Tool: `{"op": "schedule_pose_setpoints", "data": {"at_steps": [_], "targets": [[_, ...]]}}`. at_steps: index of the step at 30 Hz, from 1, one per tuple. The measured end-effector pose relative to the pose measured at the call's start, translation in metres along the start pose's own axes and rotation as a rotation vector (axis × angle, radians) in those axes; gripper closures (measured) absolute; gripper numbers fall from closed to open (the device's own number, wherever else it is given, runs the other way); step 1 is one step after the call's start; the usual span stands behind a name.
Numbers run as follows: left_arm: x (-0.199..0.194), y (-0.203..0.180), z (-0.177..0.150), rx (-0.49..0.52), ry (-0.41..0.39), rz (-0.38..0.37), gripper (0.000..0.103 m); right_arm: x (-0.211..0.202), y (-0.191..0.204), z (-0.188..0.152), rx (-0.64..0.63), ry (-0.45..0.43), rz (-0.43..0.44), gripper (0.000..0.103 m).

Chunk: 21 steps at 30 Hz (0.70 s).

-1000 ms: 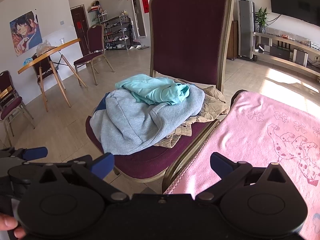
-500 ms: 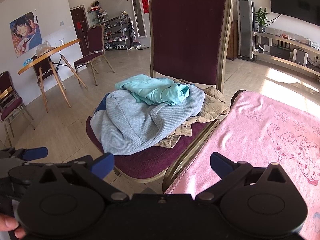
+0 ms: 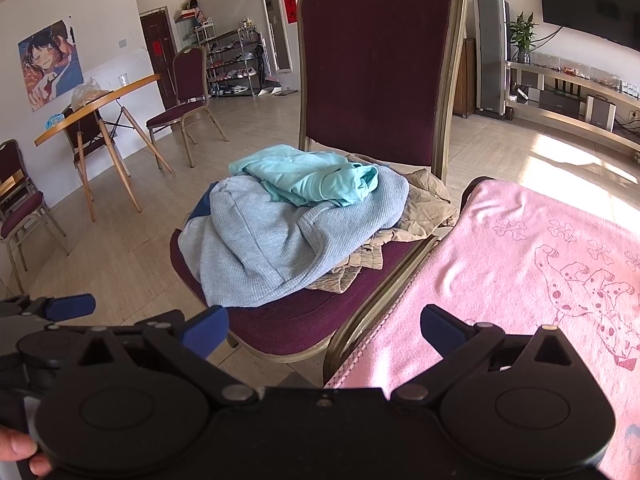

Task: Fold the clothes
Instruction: 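Reach the right tool into the pile and grasp the light blue-green shirt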

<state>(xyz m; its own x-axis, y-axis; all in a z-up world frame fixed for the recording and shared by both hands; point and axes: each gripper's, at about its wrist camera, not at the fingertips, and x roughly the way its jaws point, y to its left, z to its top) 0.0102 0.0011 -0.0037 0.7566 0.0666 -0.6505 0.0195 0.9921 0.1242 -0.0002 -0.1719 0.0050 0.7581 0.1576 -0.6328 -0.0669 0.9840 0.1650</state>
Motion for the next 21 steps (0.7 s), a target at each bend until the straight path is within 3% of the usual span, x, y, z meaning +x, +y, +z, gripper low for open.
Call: {"op": "schedule_pose_setpoints", "data": {"at_steps": [4,9,12,15,19,21], "targets": [[0.013,-0.002,0.006,0.005,-0.006,-0.006,0.006,0.006,-0.009,0.005,-0.018,0.014,-0.031,0.0],[0.039,-0.006,0.027,0.02,-0.01,-0.006,0.006,0.021,-0.03,0.028,-0.027,-0.029,-0.046,0.0],[0.059,-0.002,0.039,0.002,0.002,-0.017,0.007,0.038,-0.046,0.052,0.017,-0.07,0.01,0.0],[0.08,0.006,0.047,-0.025,0.019,-0.044,0.015,0.067,-0.053,0.08,0.039,-0.075,0.082,0.002],[0.104,0.018,0.049,-0.027,0.039,-0.038,0.017,0.119,-0.049,0.117,0.048,-0.004,0.151,0.035],[0.114,0.024,0.049,-0.032,0.05,-0.013,0.017,0.145,-0.051,0.133,0.093,0.016,0.165,0.035]]}}
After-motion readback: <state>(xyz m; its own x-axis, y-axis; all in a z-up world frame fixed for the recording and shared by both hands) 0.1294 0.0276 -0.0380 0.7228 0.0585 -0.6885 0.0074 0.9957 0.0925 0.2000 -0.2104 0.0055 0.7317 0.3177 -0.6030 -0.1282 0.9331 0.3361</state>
